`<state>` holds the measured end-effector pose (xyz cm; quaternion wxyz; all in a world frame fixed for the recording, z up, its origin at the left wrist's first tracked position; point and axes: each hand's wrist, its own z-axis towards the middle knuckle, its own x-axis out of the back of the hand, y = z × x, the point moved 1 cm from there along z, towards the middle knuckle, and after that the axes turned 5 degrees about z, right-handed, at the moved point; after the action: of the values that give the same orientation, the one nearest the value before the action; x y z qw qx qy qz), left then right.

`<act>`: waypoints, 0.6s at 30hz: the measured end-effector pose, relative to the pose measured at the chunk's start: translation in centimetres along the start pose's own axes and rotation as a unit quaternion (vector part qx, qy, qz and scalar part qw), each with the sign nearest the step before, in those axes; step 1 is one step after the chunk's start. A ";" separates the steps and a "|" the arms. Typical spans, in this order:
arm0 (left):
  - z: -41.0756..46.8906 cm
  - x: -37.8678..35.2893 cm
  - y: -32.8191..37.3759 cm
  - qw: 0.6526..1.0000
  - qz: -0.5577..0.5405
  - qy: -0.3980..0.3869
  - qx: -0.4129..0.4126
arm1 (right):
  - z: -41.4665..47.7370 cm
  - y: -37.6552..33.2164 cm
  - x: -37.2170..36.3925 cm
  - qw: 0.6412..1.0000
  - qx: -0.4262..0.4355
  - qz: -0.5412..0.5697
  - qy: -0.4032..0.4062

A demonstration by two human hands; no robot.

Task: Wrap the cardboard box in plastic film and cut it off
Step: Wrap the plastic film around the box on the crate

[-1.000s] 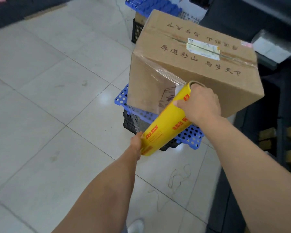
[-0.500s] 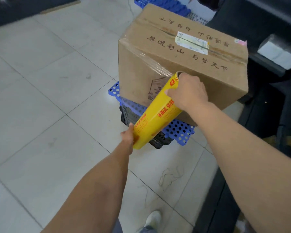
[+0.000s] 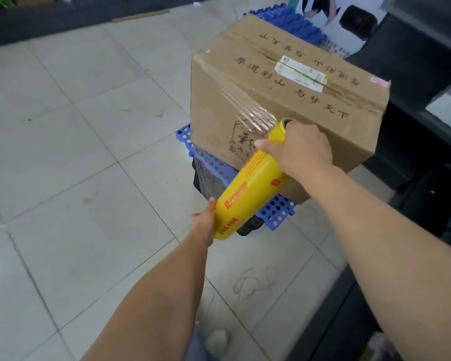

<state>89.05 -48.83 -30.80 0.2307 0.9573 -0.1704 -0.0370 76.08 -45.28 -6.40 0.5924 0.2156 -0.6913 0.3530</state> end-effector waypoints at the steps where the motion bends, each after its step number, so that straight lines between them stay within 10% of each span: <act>1: -0.3 -0.5 0.0 1.000 0.005 -0.003 0.004 | 0.1 0.3 0.0 1.000 -0.003 0.000 -0.008; 18: -1.2 -4.9 -1.4 0.999 0.038 -0.033 -0.016 | 0.4 7.8 1.6 0.993 -0.075 0.032 -0.086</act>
<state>85.06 -45.50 -30.42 0.2418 0.9444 -0.2136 -0.0629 69.88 -40.25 -6.66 0.5335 0.1778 -0.7711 0.2986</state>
